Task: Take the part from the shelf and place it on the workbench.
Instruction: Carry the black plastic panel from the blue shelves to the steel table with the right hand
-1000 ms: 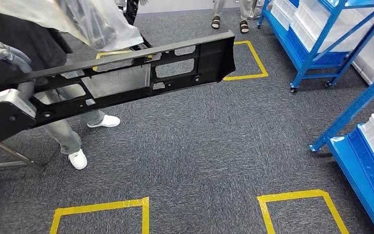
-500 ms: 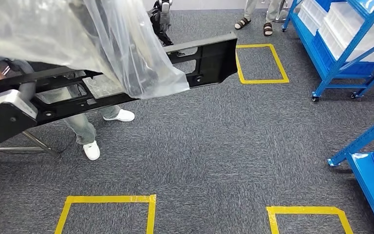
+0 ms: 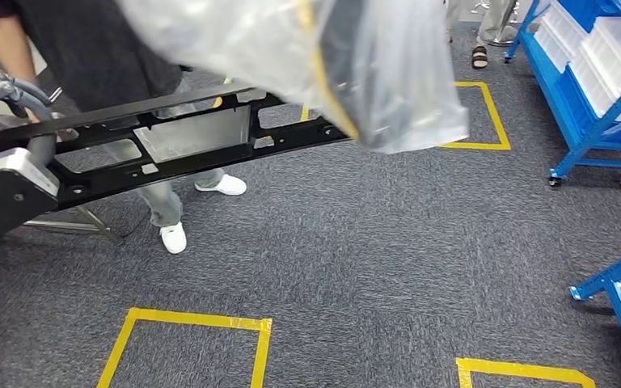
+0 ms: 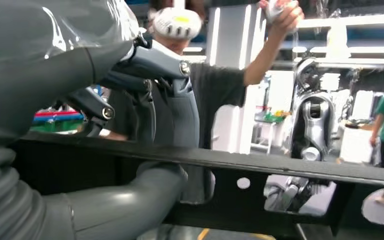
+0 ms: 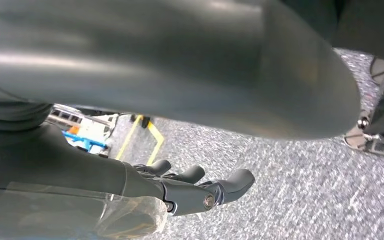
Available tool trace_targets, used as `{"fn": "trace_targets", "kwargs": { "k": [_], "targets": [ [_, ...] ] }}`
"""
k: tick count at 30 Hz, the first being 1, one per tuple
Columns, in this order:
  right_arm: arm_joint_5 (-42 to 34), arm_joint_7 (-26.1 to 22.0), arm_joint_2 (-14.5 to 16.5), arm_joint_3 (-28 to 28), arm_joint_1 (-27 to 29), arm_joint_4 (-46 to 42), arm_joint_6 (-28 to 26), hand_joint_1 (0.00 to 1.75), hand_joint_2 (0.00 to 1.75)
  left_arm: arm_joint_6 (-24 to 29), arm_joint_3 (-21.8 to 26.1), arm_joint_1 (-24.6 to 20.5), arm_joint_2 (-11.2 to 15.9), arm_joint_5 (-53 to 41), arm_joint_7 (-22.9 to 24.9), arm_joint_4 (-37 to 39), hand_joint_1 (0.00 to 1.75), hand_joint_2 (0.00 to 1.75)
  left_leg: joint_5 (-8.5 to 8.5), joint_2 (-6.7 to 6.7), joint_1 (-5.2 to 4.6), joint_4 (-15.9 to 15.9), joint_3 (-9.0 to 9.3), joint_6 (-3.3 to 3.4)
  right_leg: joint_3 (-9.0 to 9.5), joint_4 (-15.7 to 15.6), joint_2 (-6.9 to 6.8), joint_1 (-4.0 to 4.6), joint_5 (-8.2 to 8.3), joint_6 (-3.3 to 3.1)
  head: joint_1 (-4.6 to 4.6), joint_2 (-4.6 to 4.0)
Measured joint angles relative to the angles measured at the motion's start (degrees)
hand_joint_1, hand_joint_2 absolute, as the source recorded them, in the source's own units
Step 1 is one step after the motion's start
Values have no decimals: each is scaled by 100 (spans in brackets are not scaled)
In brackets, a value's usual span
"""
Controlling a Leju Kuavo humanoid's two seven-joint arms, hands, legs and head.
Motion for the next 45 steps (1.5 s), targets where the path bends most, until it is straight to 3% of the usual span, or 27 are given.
{"fn": "trace_targets", "kwargs": {
  "k": [2, 3, 5, 7, 8, 10, 12, 13, 15, 17, 19, 21, 22, 23, 24, 26, 28, 30, 32, 34, 36, 37, 38, 39, 42, 43, 45],
  "targets": [
    [1, 2, 3, 0, -10, 0, 0, 0, 0, 0, 3, 0, 4, -2, 0, -1, 175, 175, 31, -85, 40, -42, 29, 43, -30, 141, 56, -5, -120, 48, 2, 0],
    [2, 3, 3, 0, -11, 0, 0, 0, 0, 0, 4, 1, 4, -3, 0, -1, 175, 175, 43, -120, 64, -60, 46, 63, -134, 392, 144, -5, -266, 69, 4, 0],
    [2, 1, 3, 0, -6, 0, 0, 0, 0, 0, -3, 12, 1, -3, 0, -1, 175, 175, 49, -197, 82, -69, 54, 85, -512, 1185, 310, -8, -629, 93, 7, 0],
    [2, 0, 3, 0, 1, 0, 0, 0, 0, -1, -12, 34, -2, -3, -2, -1, 175, 175, 47, -289, 82, -66, 55, 92, -786, 1679, 344, -13, -741, 102, 8, 0],
    [2, 0, 3, 0, 3, 0, 0, 0, 0, -2, -13, 41, -3, -3, -2, -1, 175, 175, 46, -341, 85, -63, 60, 91, -764, 1591, 348, -17, -626, 103, 8, 0],
    [3, 1, -2, 0, 6, 0, 0, 0, 0, -2, -12, 43, -3, -3, -2, -1, 175, 175, 36, -442, 96, -50, 71, 73, -435, 844, 431, -43, -203, 105, 8, 0],
    [3, 1, -7, 0, 7, 0, 0, 0, 0, -2, -10, 38, -2, -3, -1, 0, 175, 175, 24, -530, 87, -14, 43, 26, -135, 178, 586, -74, 48, 96, 5, 0],
    [2, -1, -7, 0, 7, 0, 0, 0, 0, -2, -9, 36, -2, -3, -1, 0, 175, 175, 26, -567, 84, -4, 23, -2, -83, 52, 634, -76, 68, 82, 2, 0],
    [2, -4, -4, 0, 3, 0, 0, 0, 0, -2, -8, 35, 2, -3, -1, 0, 175, 175, 39, -626, 96, -3, -5, -51, -80, 30, 585, -61, 70, 28, 0, 0],
    [2, -3, -5, 0, -7, 0, 0, 0, 0, -1, -5, 28, 8, -3, -2, -1, 175, 175, -59, -519, 105, 130, -77, -99, -75, 19, 512, -66, 85, -27, -3, 0],
    [3, 1, -10, 1, -10, 0, 0, 0, 0, 0, -1, 19, 13, -3, -2, -1, 175, 175, -368, -326, 111, 702, -338, -157, -74, 13, 443, -70, 87, -69, -10, 0],
    [5, 2, -13, 1, -7, 0, 0, 0, 0, -1, -3, 29, 13, -3, -2, 1, 175, 175, -687, -256, 125, 1509, -713, -199, -76, 14, 365, -62, 79, -96, -13, 0],
    [7, 2, -13, 1, -5, 0, 0, 0, 0, -1, -6, 40, 12, -3, -2, 1, 175, 175, -738, -252, 130, 1747, -831, -207, -75, 15, 324, -59, 74, -100, -13, 0],
    [10, 2, -13, 2, -3, 0, 0, 0, 0, -2, -9, 48, 12, -3, -2, 2, 175, 175, -680, -248, 132, 1754, -840, -207, -70, 15, 282, -57, 68, -101, -14, 0],
    [12, 2, -13, 2, -2, 0, 0, 0, 0, -2, -10, 53, 12, -3, -2, 2, 175, 175, -530, -236, 133, 1526, -733, -198, -61, 16, 243, -56, 60, -99, -14, 0],
    [15, 2, -13, 3, -2, 0, 0, 0, 0, -2, -9, 53, 13, -4, -2, 2, 175, 175, -159, -109, 105, 646, -294, -150, -29, 15, 171, -47, 39, -84, -13, 0],
    [15, 2, -13, 3, -7, 0, -1, 0, 0, 1, -6, 44, 12, -8, -2, 1, 175, 175, -5, 13, 40, 66, -18, -88, -15, 15, 109, -30, 19, -50, -12, 0],
    [14, 2, -11, 3, -11, 0, -1, 0, 0, 5, -2, 41, 13, -12, -3, 0, 175, 175, -12, -22, 2, -13, -2, -43, -3, 9, 38, -20, 6, -4, -9, 0],
    [7, 4, -12, 3, -15, 0, 0, 0, 0, 13, 8, 47, 16, -18, -7, 0, 175, 175, 14, -104, 42, -59, 49, 9, 3, 78, 45, -22, -75, 46, -5, 0],
    [-1, 5, -13, 2, -11, 0, 0, 0, 0, 23, 19, 63, 19, -22, -13, -1, 175, 175, 40, -172, 87, -102, 109, 62, -195, 561, 194, -26, -366, 79, 3, 0],
    [-3, -2, -13, 2, 2, 0, 0, 0, 0, 30, 14, 107, 20, -22, -16, -1, 175, 175, 41, -246, 90, -102, 112, 88, -601, 1380, 321, -30, -714, 95, 8, 0],
    [-3, -5, -13, 3, 9, 0, 0, 0, 0, 31, 8, 133, 20, -21, -17, -1, 175, 175, 39, -290, 91, -101, 111, 89, -761, 1668, 342, -34, -782, 101, 8, 0],
    [-3, -7, -13, 3, 14, 0, 0, 0, 0, 31, 3, 151, 20, -20, -18, -1, 175, 175, 38, -340, 95, -97, 111, 89, -823, 1744, 349, -40, -735, 108, 8, 0],
    [-4, -7, -13, 4, 19, 0, 0, 0, 0, 31, 1, 161, 21, -20, -19, -1, 175, 175, 33, -394, 102, -89, 114, 82, -767, 1581, 354, -49, -582, 114, 8, 0],
    [-13, 1, -14, 4, 24, 0, 0, 0, 0, 31, 4, 167, 27, -20, -18, -1, 175, 175, -11, -544, 123, -24, 103, 12, -248, 438, 538, -102, -28, 137, 7, 0],
    [-18, 3, -14, 4, 22, 0, 0, 0, 0, 31, 6, 168, 34, -20, -18, -1, 175, 175, -23, -581, 119, 1, 83, -21, -144, 206, 601, -113, 42, 130, 6, 0],
    [-29, -3, -13, 4, 17, 0, 0, 0, 0, 32, 16, 171, 56, -20, -19, -6, 175, 175, -23, -645, 114, 20, 44, -73, -100, 98, 615, -97, 46, 88, 2, 0]
  ]
}}
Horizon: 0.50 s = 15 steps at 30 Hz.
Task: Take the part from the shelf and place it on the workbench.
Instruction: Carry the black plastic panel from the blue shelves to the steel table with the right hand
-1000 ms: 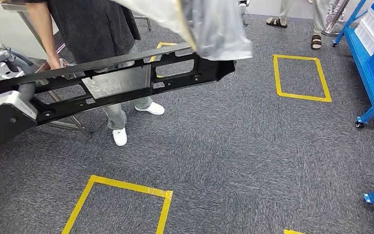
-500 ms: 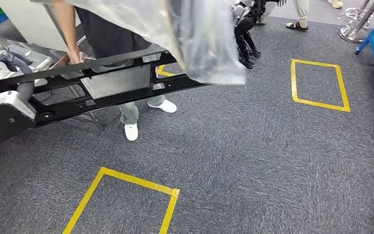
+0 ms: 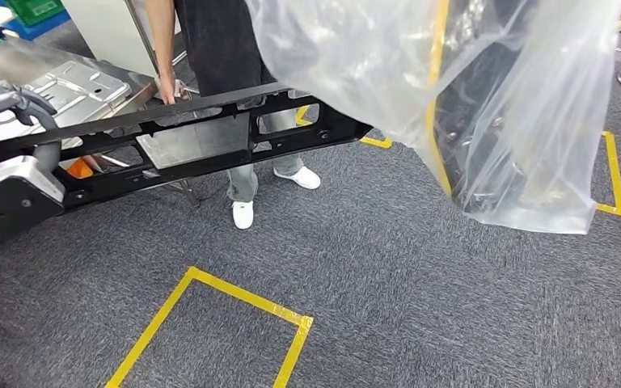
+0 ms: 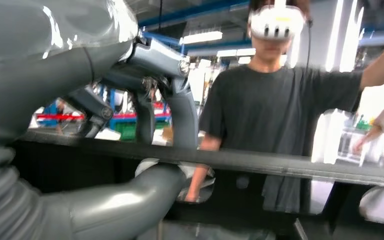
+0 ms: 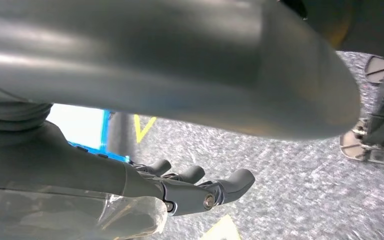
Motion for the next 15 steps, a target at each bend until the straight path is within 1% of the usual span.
{"fn": "trace_targets", "kwargs": {
  "k": [1, 2, 3, 4, 5, 6, 7, 8, 9, 10, 11, 12, 13, 14, 15],
  "targets": [
    [-5, -3, 2, 0, -2, 0, 0, 0, 0, 1, 3, 3, 7, 0, -1, -3, 175, 175, 0, -19, 13, 5, -11, -17, -3, -5, -44, -4, 11, -36, -1, 0],
    [-10, -5, 2, 0, -4, 0, -4, 0, 0, 1, 8, 7, 16, 0, -1, -5, 175, 175, -33, 17, 21, 46, -34, -36, 1, -10, -80, -4, 15, -64, -4, 0],
    [-13, -2, 1, 0, -6, 0, -9, 0, 0, 1, 13, 10, 26, 0, -1, -7, 175, 175, -121, 91, 25, 184, -95, -59, 4, -15, -118, -7, 19, -94, -7, 0],
    [-14, 1, 1, 0, -5, 0, -14, 0, 0, 1, 18, 12, 34, 0, -1, -7, 175, 175, -269, 188, 29, 450, -215, -87, 4, -21, -158, -10, 22, -119, -10, 0],
    [-15, 3, -2, 0, -2, 0, -18, 0, 0, 1, 23, 16, 42, 0, -1, -8, 175, 175, -456, 292, 27, 831, -388, -114, 4, -19, -195, 1, 20, -133, -14, 0],
    [-14, 6, -1, 0, 2, 0, -18, 0, 0, 1, 25, 23, 45, 0, -1, -8, 175, 175, -636, 347, 30, 1261, -586, -133, 1, -19, -236, 11, 16, -145, -14, 0],
    [-13, 5, 1, 0, 6, 0, -17, 0, 0, 1, 25, 34, 46, 1, -1, -8, 175, 175, -754, 371, 32, 1611, -755, -140, 0, -18, -281, 20, 11, -152, -16, 0],
    [-11, 6, 2, 0, 8, 0, -17, 0, 0, 1, 25, 43, 49, 1, -1, -8, 175, 175, -773, 380, 30, 1774, -837, -135, 2, -17, -328, 30, 5, -160, -16, 0],
    [-10, 6, 4, 0, 9, 0, -17, 0, 0, 2, 25, 49, 54, 2, -1, -8, 175, 175, -684, 387, 26, 1695, -800, -117, 10, -17, -372, 40, -1, -167, -16, 0],
    [-11, 6, 6, 0, 6, 0, -17, 0, 0, 3, 26, 51, 64, 2, -1, -11, 175, 175, -503, 410, 16, 1372, -643, -85, 23, -18, -415, 50, -8, -171, -16, 0],
    [-12, 6, 13, 0, 3, 0, -17, 0, 0, 5, 31, 50, 80, 2, -1, -16, 175, 175, -303, 482, -8, 903, -412, -38, 38, -20, -453, 58, -16, -174, -16, 0],
    [-12, 6, 23, 0, -1, 0, -18, 0, 0, 10, 40, 50, 98, 2, -1, -22, 175, 175, -158, 572, -46, 478, -203, 7, 49, -22, -488, 72, -24, -168, -15, 0],
    [-4, 6, 33, 0, -4, 0, -19, 0, 0, 15, 57, 49, 117, 1, -1, -31, 175, 175, -70, 642, -83, 173, -61, 45, 53, -24, -520, 79, -30, -156, -14, 0],
    [11, 6, 49, 1, -5, 0, -19, 0, 0, 21, 81, 51, 140, 1, -1, -39, 175, 175, -51, 686, -117, 22, 2, 69, 55, -27, -554, 82, -35, -142, -13, 0],
    [30, 6, 64, 3, -7, 0, -20, 0, 0, 28, 108, 58, 166, 2, -1, -51, 175, 175, -62, 670, -138, 2, -1, 76, 61, -37, -591, 84, -38, -122, -12, 0]
  ]
}}
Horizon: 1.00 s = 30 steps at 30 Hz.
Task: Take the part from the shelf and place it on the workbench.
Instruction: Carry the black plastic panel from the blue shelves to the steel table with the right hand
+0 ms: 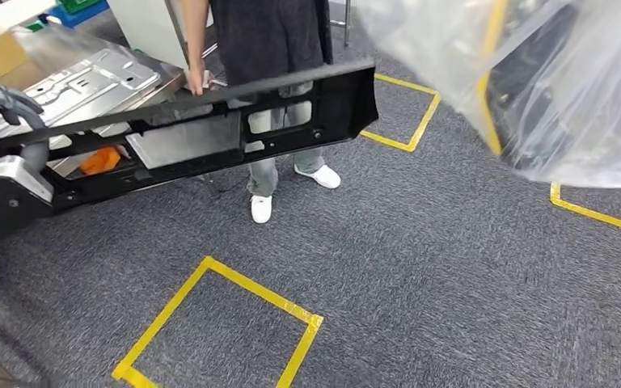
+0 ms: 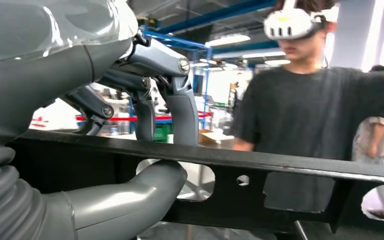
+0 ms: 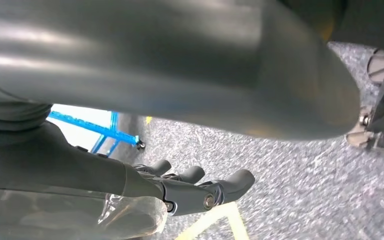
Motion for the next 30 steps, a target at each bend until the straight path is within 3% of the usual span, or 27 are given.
{"fn": "trace_targets", "kwargs": {
  "k": [2, 3, 5, 7, 8, 9, 10, 12, 14, 16, 18, 20, 22, 23, 24, 25, 28, 30],
  "targets": [
    [55, 2, 30, 21, -7, 0, 0, 0, 0, 21, 58, 37, 79, -1, 16, -45, 175, 175, 35, -86, 21, -59, 40, 23, 28, 2, -12, -5, -27, 51, 2, 0],
    [84, 4, 38, 37, -11, 0, 0, 0, 0, 34, 89, 70, 125, -3, 35, -73, 175, 175, 55, -125, 45, -96, 72, 39, 9, 81, 54, -7, -94, 77, 2, 0],
    [141, 7, 52, 77, -13, 0, 0, 0, 0, 62, 161, 175, 201, -4, 89, -138, 175, 175, 92, -199, 81, -142, 116, 70, -212, 598, 242, -16, -397, 115, 8, 0],
    [203, 7, 68, 121, -12, 0, 0, 0, 0, 78, 240, 327, 284, -2, 121, -212, 175, 175, 97, -283, 87, -139, 116, 92, -592, 1374, 316, -20, -721, 134, 11, 0],
    [234, 7, 74, 139, -11, 0, 0, 0, 0, 81, 284, 418, 332, 0, 128, -254, 175, 175, 94, -331, 88, -138, 118, 92, -718, 1602, 320, -24, -758, 141, 11, 0],
    [264, 7, 79, 157, -14, 0, 0, 0, 0, 83, 331, 508, 381, 1, 132, -296, 175, 175, 89, -383, 93, -133, 120, 89, -739, 1602, 322, -31, -675, 146, 10, 0],
    [287, 8, 82, 176, -17, 0, 0, 0, 0, 85, 383, 592, 428, 1, 136, -340, 175, 175, 83, -439, 101, -123, 123, 79, -650, 1367, 332, -40, -492, 149, 10, 0],
    [334, 9, 87, 224, -27, 0, 0, 0, 0, 89, 502, 735, 516, 1, 139, -423, 175, 175, 51, -545, 110, -79, 111, 33, -289, 558, 460, -68, -93, 152, 10, 0],
    [372, 8, 107, 270, -45, 0, 0, 0, 0, 78, 645, 879, 612, 12, 139, -489, 175, 175, 22, -630, 106, -31, 71, -27, -64, 66, 588, -85, 46, 131, 6, 0],
    [407, -2, 138, 307, -72, 0, 0, 0, 0, 58, 788, 1035, 715, 38, 127, -534, 175, 175, 20, -695, 118, -21, 46, -76, -40, 9, 566, -71, 29, 76, 2, 0],
    [426, 14, 168, 336, -102, 0, 0, 0, 0, 50, 916, 1173, 819, 62, 107, -561, 175, 175, -64, -645, 139, 62, 6, -117, -26, -4, 488, -79, 38, 15, 1, 0],
    [426, 43, 197, 367, -121, 0, 0, 0, 0, 47, 1033, 1270, 897, 75, 80, -576, 175, 175, -350, -461, 154, 569, -228, -180, -18, -13, 411, -99, 41, -28, -6, 0],
    [426, 50, 221, 396, -124, 0, 0, 0, 0, 44, 1122, 1364, 931, 79, 61, -586, 175, 175, -675, -328, 172, 1397, -624, -248, -18, -12, 332, -98, 30, -47, -10, 0],
    [426, 50, 231, 406, -123, 0, 0, 0, 0, 43, 1151, 1415, 944, 80, 57, -590, 175, 175, -738, -305, 184, 1672, -767, -267, -16, -12, 285, -98, 22, -50, -10, 0],
    [426, 51, 237, 415, -125, 0, 0, 0, 0, 41, 1176, 1458, 960, 81, 56, -593, 175, 175, -698, -292, 193, 1728, -806, -277, -10, -11, 240, -99, 14, -48, -11, 0],
    [426, 51, 243, 423, -127, 0, 0, 0, 0, 38, 1200, 1484, 980, 81, 54, -595, 175, 175, -561, -273, 200, 1538, -724, -279, 0, -11, 200, -99, 6, -42, -11, 0],
    [411, 51, 272, 440, -138, 0, 0, 0, 0, 18, 1302, 1512, 1038, 81, 40, -605, 175, 175, -67, -74, 172, 330, -141, -242, 45, -10, 105, -79, -32, 6, -10, 0],
    [362, 50, 291, 452, -138, 0, 0, 0, 0, -28, 1375, 1543, 1054, 76, 12, -608, 175, 175, -11, -8, 122, 3, 7, -182, 66, -17, 49, -56, -56, 59, -7, 0]
  ]
}}
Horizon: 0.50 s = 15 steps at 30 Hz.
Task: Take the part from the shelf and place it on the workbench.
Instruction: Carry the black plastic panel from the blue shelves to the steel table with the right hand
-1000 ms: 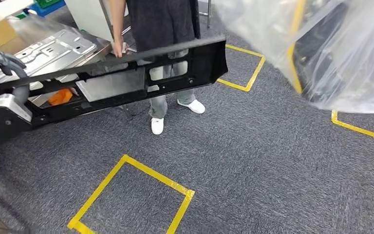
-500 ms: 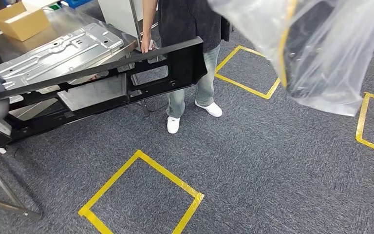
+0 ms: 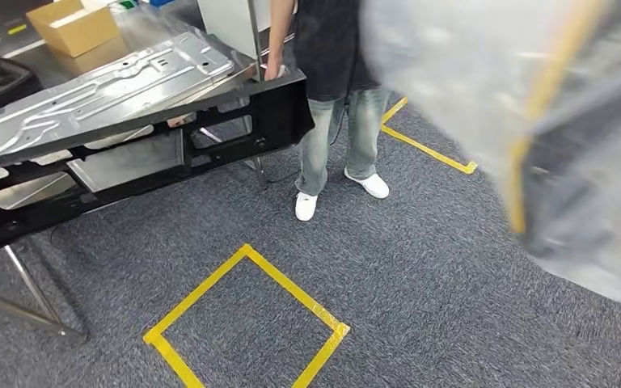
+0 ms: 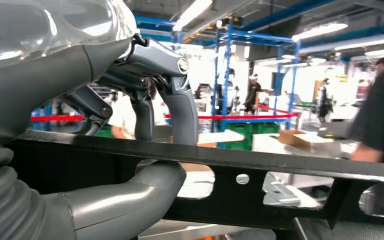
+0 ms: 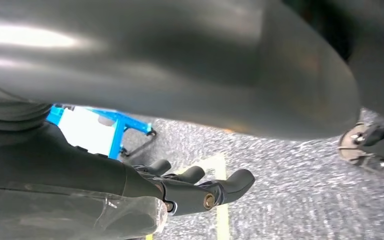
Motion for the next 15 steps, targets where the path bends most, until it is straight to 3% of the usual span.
{"fn": "trace_targets", "kwargs": {
  "k": [2, 4, 7, 8, 9, 10, 13, 15],
  "targets": [
    [-81, 0, 13, 4, 7, 0, 0, 0, 0, -83, 32, 17, -1, -31, -45, -1, 175, 175, 11, -84, -5, -14, 5, 70, 24, -19, -53, 2, -21, 60, 2, 0],
    [-163, 4, 17, 3, 16, 0, 0, 0, 0, -190, 33, -52, -30, -94, -80, -2, 175, 175, 38, -147, 23, -47, 41, 144, -38, 159, 52, -2, -156, 109, 5, 0],
    [-237, 7, 6, 2, 46, 0, 0, 0, 0, -338, -46, -245, -174, -186, -75, -1, 175, 175, 44, -240, 26, -59, 59, 219, -591, 1246, 277, 4, -656, 124, 10, 0],
    [-247, 7, 1, 2, 57, 0, 0, 0, 0, -370, -93, -302, -229, -202, -64, 0, 175, 175, 41, -280, 20, -58, 60, 227, -781, 1568, 293, 8, -740, 124, 11, 0],
    [-249, 7, -7, 2, 66, 0, 0, 0, 0, -392, -144, -367, -276, -208, -44, 1, 175, 175, 36, -321, 14, -56, 64, 232, -879, 1687, 299, 11, -706, 121, 10, 0],
    [-250, 7, -14, 2, 70, 0, 0, 0, 0, -404, -197, -438, -317, -205, -15, 2, 175, 175, 32, -365, 11, -54, 72, 232, -863, 1570, 306, 13, -563, 112, 10, 0],
    [-258, 9, -51, 2, 72, 0, 0, 0, 0, -381, -339, -635, -396, -175, 103, 3, 175, 175, 1, -488, 1, -43, 97, 205, -372, 396, 462, 11, 63, 61, 10, 0],
    [-273, 5, -69, 2, 71, 0, 0, 0, 0, -343, -407, -719, -417, -153, 169, 5, 175, 175, -19, -543, -8, -34, 86, 165, -199, 3, 545, 19, 182, 28, 7, 0]
  ]
}}
